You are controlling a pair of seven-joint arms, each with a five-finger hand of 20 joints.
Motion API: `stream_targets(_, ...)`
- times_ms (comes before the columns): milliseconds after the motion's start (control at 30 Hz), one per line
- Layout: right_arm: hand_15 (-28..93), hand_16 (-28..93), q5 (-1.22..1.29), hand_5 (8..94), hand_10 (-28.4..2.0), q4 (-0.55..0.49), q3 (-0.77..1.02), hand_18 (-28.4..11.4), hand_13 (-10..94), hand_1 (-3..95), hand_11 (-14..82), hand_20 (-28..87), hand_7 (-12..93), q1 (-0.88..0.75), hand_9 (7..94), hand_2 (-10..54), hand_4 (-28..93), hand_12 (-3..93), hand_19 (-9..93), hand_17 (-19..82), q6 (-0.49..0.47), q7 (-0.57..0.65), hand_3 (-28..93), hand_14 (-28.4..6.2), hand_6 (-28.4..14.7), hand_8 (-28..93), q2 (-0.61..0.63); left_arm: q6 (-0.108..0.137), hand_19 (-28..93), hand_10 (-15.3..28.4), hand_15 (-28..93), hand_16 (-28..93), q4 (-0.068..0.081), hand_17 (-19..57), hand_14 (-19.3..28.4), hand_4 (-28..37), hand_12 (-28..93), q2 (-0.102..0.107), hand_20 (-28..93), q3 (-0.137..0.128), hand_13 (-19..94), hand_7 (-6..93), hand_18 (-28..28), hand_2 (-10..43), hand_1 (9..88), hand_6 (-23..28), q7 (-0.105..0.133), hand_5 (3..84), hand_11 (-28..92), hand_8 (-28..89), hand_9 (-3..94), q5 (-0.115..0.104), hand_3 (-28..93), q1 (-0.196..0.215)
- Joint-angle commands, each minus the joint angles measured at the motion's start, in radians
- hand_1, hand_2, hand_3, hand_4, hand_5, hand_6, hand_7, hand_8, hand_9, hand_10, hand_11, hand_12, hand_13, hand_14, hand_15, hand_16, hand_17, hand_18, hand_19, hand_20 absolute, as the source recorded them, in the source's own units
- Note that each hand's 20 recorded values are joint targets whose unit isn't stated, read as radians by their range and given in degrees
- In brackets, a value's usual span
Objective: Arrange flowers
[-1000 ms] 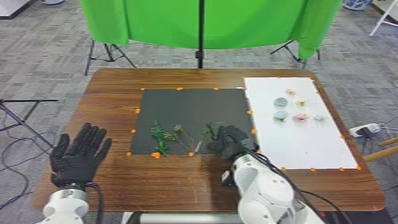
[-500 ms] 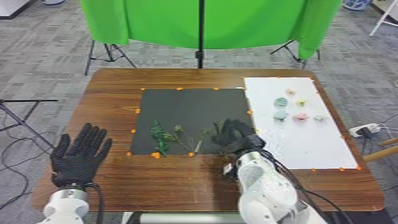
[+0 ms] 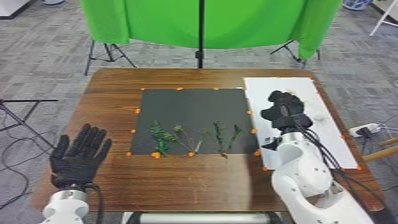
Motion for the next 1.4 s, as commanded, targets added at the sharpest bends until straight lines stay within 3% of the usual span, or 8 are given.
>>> stream_targets(33, 73, 13, -0.008, 51.1, -19.7, 0.105, 0.012, -26.4, 36, 42.8, 19.8, 68, 26, 0.047, 44.7, -9.5, -28, 14.9, 93, 34, -0.085, 0.034, 85, -21.0, -7.2, -17, 0.046, -0.028, 37, 16.3, 39, -8, 0.005, -8.2, 16.3, -28.3, 11, -0.004, 13, -0.013, 31, 17.1, 14.2, 15.5, 25.9, 10.8, 0.015, 49.0, 26, -10, 42.0, 0.013, 77, 0.003)
stream_targets(300, 72, 12, -0.033, 51.0, -18.3, 0.239, -0.046, -26.1, 36, 46.0, 20.2, 65, 26, 0.111, 45.3, -9.5, -28, 14.6, 93, 32, -0.048, 0.004, 87, -19.7, -6.2, -17, 0.030, -0.019, 36, 16.3, 39, -8, 0.012, -8.2, 16.3, -28.3, 11, -0.009, 13, -0.007, 31, 17.1, 14.2, 15.5, 26.0, 10.8, 0.014, 49.1, 25, -10, 42.0, 0.008, 77, -0.011)
stream_targets(433, 68, 16, 0.017, 61.1, -16.3, 0.270, -0.057, -25.5, 46, 49.8, 24.2, 61, 30, 0.134, 60.5, -9.5, -28, 16.2, 93, 32, -0.031, 0.032, 83, -16.7, -3.9, -13, 0.011, -0.012, 36, 16.4, 39, -8, 0.016, -8.2, 16.2, -28.3, 11, -0.013, 13, -0.005, 31, 17.1, 14.2, 15.6, 26.0, 10.9, 0.009, 49.2, 25, -10, 42.1, 0.012, 77, -0.020)
stream_targets(600, 63, 32, -0.003, 69.7, -13.1, 0.267, -0.069, -24.6, 56, 58.1, 16.1, 58, 47, 0.133, 80.0, -9.5, -28, 38.8, 93, 33, 0.012, 0.036, 75, -13.5, -2.2, -1, 0.009, -0.013, 36, 16.2, 39, -8, 0.012, -8.2, 16.3, -28.3, 11, -0.017, 13, -0.014, 31, 17.1, 14.1, 15.7, 25.9, 10.9, 0.016, 49.4, 26, -10, 42.2, 0.006, 77, -0.008)
stream_targets(800, 63, 36, 0.011, 71.3, -12.4, 0.156, -0.086, -24.6, 58, 59.8, 17.3, 58, 49, 0.136, 82.3, -9.5, -28, 42.3, 93, 33, 0.044, 0.009, 76, -13.1, -1.9, 2, 0.026, -0.012, 36, 16.3, 39, -8, 0.002, -8.2, 16.2, -28.3, 11, -0.014, 13, -0.032, 31, 17.2, 14.1, 15.5, 25.9, 10.9, 0.029, 49.3, 26, -10, 42.1, 0.005, 77, 0.019)
stream_targets(867, 64, 36, 0.039, 71.2, -12.4, 0.130, -0.121, -24.8, 58, 59.7, 17.5, 59, 49, 0.162, 82.3, -9.5, -28, 42.5, 93, 33, 0.054, -0.031, 76, -13.1, -1.9, 3, 0.001, -0.027, 36, 16.3, 39, -8, 0.014, -8.2, 16.2, -28.3, 11, -0.011, 13, -0.049, 31, 17.2, 14.2, 15.5, 25.9, 10.9, 0.017, 49.2, 25, -10, 42.1, 0.034, 77, 0.031)
stream_targets(1100, 64, 37, 0.106, 69.6, -12.4, 0.117, -0.267, -23.9, 56, 58.8, 18.2, 58, 51, 0.282, 80.8, -9.5, -28, 42.8, 93, 31, -0.064, -0.361, 77, -12.8, -1.7, 4, -0.137, -0.036, 36, 16.4, 39, -7, 0.039, -8.3, 16.2, -28.3, 11, -0.013, 13, -0.057, 30, 16.1, 14.1, 15.2, 25.7, 10.8, -0.002, 48.0, 24, -10, 41.0, 0.044, 77, 0.011)
stream_targets(1400, 63, 37, 0.012, 68.0, -11.9, 0.314, -0.446, -23.4, 56, 58.2, 18.7, 56, 54, 0.425, 80.3, -9.5, -28, 42.2, 93, 30, -0.150, -0.584, 77, -11.9, -1.0, 2, -0.339, -0.016, 36, 16.3, 39, -7, 0.046, -8.3, 16.2, -28.3, 12, 0.026, 13, -0.037, 30, 16.0, 14.1, 15.2, 25.7, 10.9, 0.038, 48.0, 24, -9, 41.0, 0.037, 77, -0.026)
